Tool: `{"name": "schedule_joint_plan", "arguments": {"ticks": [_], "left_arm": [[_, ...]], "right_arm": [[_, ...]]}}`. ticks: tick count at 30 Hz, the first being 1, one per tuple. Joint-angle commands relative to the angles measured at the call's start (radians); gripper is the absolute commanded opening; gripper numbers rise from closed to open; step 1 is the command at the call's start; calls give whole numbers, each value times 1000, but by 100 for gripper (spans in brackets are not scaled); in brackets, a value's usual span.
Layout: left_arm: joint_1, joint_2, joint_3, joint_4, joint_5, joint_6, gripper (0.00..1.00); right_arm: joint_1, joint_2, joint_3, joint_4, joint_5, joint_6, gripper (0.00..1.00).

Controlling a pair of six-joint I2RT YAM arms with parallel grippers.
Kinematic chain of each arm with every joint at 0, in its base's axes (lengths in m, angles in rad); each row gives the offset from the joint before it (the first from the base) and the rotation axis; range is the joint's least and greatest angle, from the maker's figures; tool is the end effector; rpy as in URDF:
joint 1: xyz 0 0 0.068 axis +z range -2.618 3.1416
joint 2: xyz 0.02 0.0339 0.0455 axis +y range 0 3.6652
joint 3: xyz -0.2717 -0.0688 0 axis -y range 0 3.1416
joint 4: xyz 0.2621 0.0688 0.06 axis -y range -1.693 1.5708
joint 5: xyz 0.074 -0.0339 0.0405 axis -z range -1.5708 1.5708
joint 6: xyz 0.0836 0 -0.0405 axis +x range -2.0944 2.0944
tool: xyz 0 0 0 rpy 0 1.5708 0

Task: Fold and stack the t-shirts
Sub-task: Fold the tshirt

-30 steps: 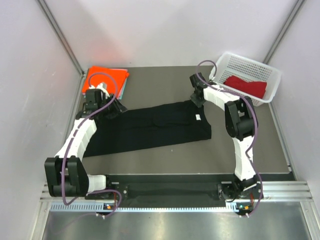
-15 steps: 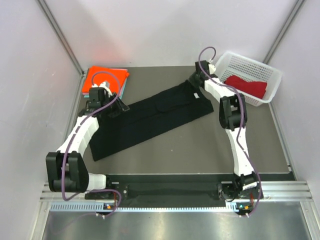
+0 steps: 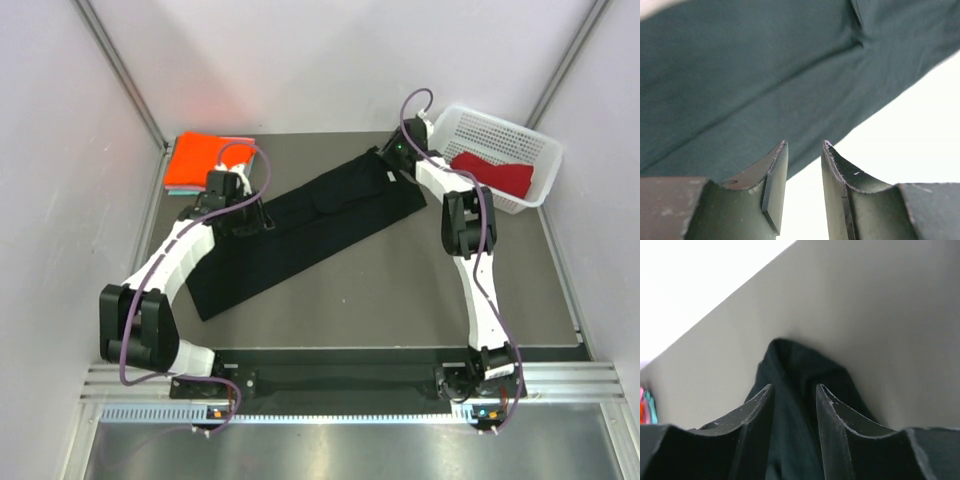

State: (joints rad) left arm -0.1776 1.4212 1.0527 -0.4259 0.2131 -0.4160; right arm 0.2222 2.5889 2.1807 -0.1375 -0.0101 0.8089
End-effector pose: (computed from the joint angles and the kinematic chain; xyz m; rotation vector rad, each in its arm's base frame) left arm 0.3460 -0.0801 0.2326 -0.1816 2.4013 -0.5338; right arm 0.6342 0.1441 0.1254 0.6244 2.0886 0.6143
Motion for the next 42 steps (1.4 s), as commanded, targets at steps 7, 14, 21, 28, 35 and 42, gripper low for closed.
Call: {"name": "schedule_joint_plan", "arguments": {"ticks": [7,14,21,28,35,42], "left_arm": [[-157,24,63,-129,-52,97,38],[-171,82,6,-48,-33,97,37],[-168,191,-23,-13,-84,54,33],[-169,260,-83,30,-166,11,31],[-169,275,-120,53,-159,-13,29],[-180,229,-207,111,-97,-64,27]], "right_arm": [[-6,-387,-128,-54,33,-139,48],[38,-617,-561,-79,120,10,45],[55,-811,-969,71,171,180,36],[29,-814,-1087,165,173,153,39],[-9,-756,-1092,182,185,147,37],[-23,-713,-1070,177,225,130,34]]}}
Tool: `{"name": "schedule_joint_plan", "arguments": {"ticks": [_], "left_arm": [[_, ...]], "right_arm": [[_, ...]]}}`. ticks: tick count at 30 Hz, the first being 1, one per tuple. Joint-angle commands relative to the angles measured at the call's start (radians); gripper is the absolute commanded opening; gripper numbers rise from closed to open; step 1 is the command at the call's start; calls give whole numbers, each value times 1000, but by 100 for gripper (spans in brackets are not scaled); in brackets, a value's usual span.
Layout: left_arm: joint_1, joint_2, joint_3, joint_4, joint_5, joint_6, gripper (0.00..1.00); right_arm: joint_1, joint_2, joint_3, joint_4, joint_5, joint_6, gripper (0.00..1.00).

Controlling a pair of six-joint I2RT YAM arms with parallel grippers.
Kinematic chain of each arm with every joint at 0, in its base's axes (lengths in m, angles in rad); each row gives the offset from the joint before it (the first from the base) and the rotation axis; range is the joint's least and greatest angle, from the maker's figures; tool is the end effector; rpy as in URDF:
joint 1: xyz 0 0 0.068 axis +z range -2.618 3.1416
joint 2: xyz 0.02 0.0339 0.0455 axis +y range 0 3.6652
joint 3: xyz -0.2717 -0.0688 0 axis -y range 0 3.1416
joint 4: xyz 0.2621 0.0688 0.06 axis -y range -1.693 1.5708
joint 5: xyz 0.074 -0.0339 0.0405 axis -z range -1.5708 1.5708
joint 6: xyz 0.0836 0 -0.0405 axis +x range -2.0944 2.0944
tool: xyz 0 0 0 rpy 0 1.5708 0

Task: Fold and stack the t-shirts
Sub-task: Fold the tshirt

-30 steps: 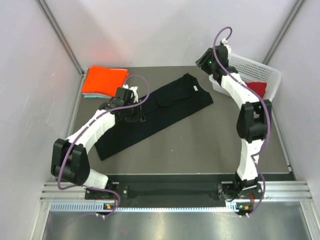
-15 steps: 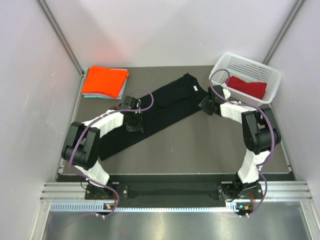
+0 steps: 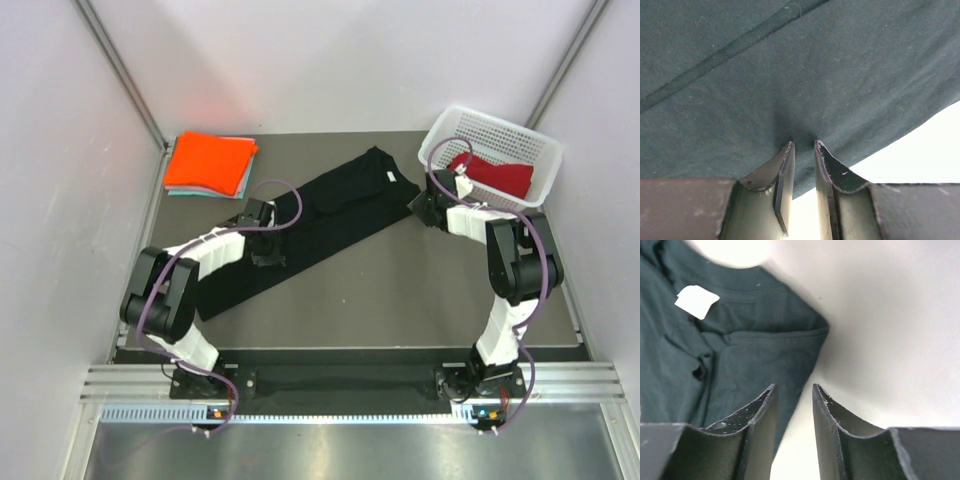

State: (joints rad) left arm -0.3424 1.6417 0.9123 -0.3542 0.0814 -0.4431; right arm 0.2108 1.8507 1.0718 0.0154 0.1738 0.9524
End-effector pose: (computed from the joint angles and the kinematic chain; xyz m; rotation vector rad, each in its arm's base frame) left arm 0.3258 -0.1233 0.1156 -0.1086 2.6976 -0.3584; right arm 0.4300 0.0772 0.1251 0.9329 2.1583 0.3803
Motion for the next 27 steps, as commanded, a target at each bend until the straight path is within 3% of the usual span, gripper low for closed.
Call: {"name": "schedule_joint_plan", "arguments": {"ticks": [1,8,14,18,27], "left_arm": [[-17,3,-76,47,55,-51,27],[-29,-60,-127,80,49,-89,27],[-53,-97,-130,78,40,-138,27],[-70,-105,-112,89,26,-195,27],[-95,-13,-37,109,-32,-236,27]], "right_arm": [[-14,41,45,21,44,-17,33],[-22,126,125,12,70,-9,21],[-22,197,194,34,69,-7,0],[-22,255,267,86,26,-26,0],[-24,370,464,23,53,-55,0]]}}
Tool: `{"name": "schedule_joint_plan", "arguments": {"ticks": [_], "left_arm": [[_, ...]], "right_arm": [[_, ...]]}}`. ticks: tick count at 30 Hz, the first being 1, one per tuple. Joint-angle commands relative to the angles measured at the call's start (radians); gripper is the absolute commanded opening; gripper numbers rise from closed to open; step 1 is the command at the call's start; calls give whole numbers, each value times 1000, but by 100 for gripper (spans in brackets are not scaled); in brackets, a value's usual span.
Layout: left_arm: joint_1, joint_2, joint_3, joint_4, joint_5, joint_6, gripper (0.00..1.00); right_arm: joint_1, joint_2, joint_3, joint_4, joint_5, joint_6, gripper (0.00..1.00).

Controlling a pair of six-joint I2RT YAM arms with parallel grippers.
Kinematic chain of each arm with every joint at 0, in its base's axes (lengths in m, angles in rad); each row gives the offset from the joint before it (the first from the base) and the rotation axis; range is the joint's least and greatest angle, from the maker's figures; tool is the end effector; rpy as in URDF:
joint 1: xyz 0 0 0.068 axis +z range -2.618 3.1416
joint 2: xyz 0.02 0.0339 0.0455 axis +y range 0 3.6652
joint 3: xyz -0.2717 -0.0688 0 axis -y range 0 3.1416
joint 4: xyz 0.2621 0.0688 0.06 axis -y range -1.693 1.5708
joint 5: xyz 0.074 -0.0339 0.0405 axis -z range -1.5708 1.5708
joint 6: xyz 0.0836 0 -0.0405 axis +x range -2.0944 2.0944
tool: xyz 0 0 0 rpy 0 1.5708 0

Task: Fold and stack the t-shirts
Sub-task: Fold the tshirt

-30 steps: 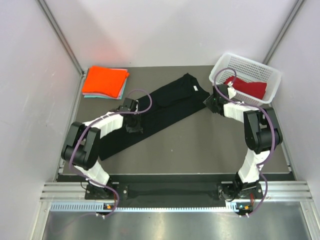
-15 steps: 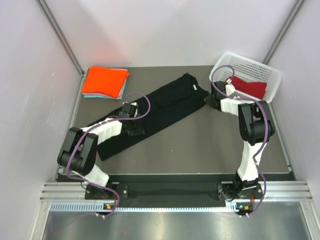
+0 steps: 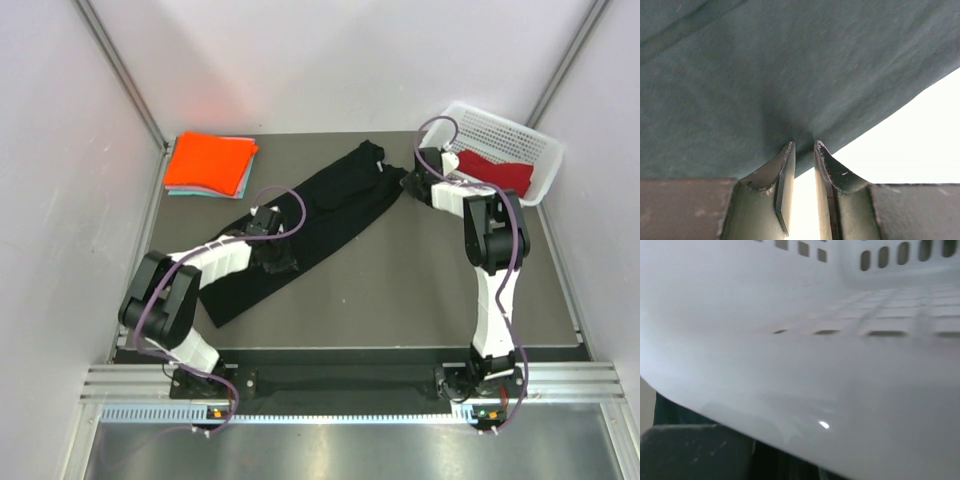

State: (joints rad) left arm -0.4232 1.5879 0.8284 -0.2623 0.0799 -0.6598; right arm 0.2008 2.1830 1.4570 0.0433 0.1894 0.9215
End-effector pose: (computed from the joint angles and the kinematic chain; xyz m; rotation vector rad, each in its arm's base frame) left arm 0.3056 -0.1449 0.1140 -0.2854 2.6558 -0.4792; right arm 0.5255 0.0909 0.1082 0.8949 2.0846 0.3915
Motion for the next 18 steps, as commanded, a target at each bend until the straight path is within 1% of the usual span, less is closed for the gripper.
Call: {"name": "schedule_joint_plan", "arguments": {"ticks": [1,5,7,8,9,13,14,15,16,17,18], "left_arm": [[-22,70,61,12,-32,-20,27],[-51,116,127,-24,-60,-20,27],[-63,116,140,-35,-71,-20,27],[-65,113,143,-40,-72,-18,27],[-69,107,144,-46,-104,-18,27],[-89,61,135,-72,-158,-4,27],[-92,55,130,-77,-169,-1,27],[-94,50,127,-81,-173,0,27],[-95,38,117,-80,-167,-1,28],[-97,34,114,-77,-160,-1,28],[-97,27,112,-75,-151,-3,28]], "right_arm": [[-15,46,94,-11,42,-27,0],[-20,67,190,-117,93,-71,0],[-23,48,197,-150,123,-93,0],[-24,38,197,-198,146,-95,0],[-29,9,174,-209,175,-92,0],[-49,-77,66,-162,180,-95,0],[-52,-87,48,-149,177,-99,2],[-54,-98,48,-148,159,-105,7],[-54,-100,49,-148,151,-111,10],[-55,-103,49,-143,125,-118,17],[-55,-112,49,-134,105,-125,20]]}}
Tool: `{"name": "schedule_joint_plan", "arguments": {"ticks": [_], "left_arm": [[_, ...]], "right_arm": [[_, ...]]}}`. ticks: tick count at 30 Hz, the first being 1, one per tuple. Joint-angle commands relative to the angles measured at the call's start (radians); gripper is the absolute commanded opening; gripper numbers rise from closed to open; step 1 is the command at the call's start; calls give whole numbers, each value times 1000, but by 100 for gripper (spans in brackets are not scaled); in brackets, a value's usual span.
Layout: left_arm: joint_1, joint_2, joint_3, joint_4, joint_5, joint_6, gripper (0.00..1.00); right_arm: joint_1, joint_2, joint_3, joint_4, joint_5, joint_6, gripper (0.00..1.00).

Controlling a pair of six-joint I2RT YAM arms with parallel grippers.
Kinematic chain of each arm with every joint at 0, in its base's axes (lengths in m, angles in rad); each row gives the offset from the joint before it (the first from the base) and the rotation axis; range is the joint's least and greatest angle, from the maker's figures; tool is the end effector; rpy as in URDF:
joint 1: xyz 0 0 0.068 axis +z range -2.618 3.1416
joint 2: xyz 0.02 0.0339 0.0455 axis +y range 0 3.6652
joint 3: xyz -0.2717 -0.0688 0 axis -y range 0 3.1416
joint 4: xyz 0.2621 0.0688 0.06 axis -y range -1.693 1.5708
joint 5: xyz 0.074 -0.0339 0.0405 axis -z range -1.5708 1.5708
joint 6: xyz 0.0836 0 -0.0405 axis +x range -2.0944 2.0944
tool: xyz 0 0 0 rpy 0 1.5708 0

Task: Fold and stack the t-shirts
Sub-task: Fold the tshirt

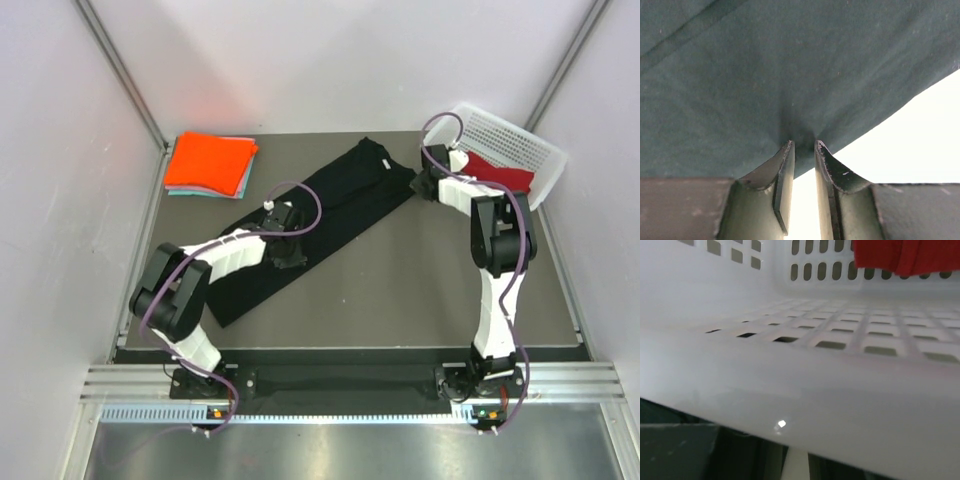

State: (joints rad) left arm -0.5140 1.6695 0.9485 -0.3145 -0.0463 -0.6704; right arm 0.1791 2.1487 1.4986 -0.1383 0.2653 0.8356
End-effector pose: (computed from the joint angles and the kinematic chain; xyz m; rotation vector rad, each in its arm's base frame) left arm 0.3185 -0.1754 0.1204 -0.2238 2.6406 -0.3547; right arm 0.5180 0.0715 0.1205 0.8723 2.1635 0.1951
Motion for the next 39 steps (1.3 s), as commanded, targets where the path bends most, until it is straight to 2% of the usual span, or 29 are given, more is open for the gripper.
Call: {"name": "schedule_joint_plan", "arguments": {"ticks": [1,2,4,9,13,15,19,21,24,25,28,30,35,39], "left_arm": [[-7,-65,-2,-26,-6,9,29],[-8,-73,6,-29,2,11,29],[-6,-102,31,-37,5,35,30],[40,-116,150,-162,-13,159,34],[166,-126,239,-225,23,216,34],[245,-143,254,-218,98,232,34],[379,-140,318,-221,121,244,34],[446,-136,338,-210,160,241,34],[483,-122,392,-186,213,264,35],[486,-114,453,-213,232,275,35],[491,-108,579,-279,203,290,34],[503,-143,613,-288,198,279,34],[506,-266,644,-278,224,210,35],[506,-349,647,-299,217,218,35]], "right_arm": [[-33,-81,6,60,13,-50,22],[-32,-87,3,66,-1,-62,27],[-32,-114,-8,72,-40,-73,29],[-32,-219,-70,91,-93,-122,39],[-30,-294,-93,33,-100,-141,50],[-29,-328,-101,5,-127,-142,55],[11,-389,-162,-61,-170,-72,59],[68,-427,-228,-79,-190,3,58],[184,-486,-323,-76,-170,112,58],[216,-496,-343,-86,-160,150,56],[364,-523,-434,-35,-158,328,55],[489,-530,-462,9,-146,390,55],[739,-455,-434,77,-86,598,55],[853,-371,-342,28,-31,687,54]]}}
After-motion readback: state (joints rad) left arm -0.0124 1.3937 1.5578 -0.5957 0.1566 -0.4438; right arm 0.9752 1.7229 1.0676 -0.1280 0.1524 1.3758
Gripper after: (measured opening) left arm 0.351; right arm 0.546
